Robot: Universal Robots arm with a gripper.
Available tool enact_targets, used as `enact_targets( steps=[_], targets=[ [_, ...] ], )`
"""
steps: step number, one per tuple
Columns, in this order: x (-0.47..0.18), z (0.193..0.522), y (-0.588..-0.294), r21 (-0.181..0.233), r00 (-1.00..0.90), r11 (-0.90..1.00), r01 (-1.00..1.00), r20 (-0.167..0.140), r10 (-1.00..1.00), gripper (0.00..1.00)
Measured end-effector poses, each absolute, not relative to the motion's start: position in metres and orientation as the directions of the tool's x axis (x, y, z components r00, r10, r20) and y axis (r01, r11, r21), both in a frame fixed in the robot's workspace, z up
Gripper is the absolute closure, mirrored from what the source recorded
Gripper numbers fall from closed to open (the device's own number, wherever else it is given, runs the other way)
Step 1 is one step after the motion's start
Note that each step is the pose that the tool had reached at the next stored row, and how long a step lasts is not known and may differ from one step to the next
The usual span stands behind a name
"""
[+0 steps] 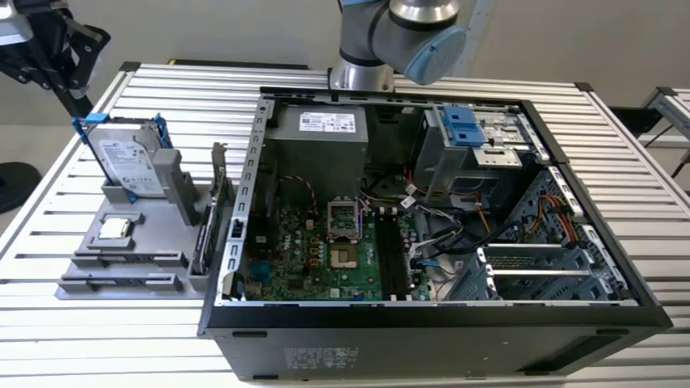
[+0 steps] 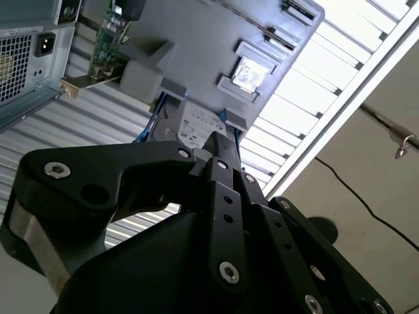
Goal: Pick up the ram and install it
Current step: 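Reach for the ram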
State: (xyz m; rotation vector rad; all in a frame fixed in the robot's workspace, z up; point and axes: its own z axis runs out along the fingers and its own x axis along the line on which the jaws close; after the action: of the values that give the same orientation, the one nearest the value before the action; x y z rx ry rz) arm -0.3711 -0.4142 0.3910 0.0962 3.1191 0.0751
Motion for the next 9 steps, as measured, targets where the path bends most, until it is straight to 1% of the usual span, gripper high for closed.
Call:
enact_targets(
  steps=[9],
  targets=[
    [-0.3690,0.3909,-0.4186,0.049,-0.998,0.997,0.058,-0.019,0.059,1.00]
  ],
)
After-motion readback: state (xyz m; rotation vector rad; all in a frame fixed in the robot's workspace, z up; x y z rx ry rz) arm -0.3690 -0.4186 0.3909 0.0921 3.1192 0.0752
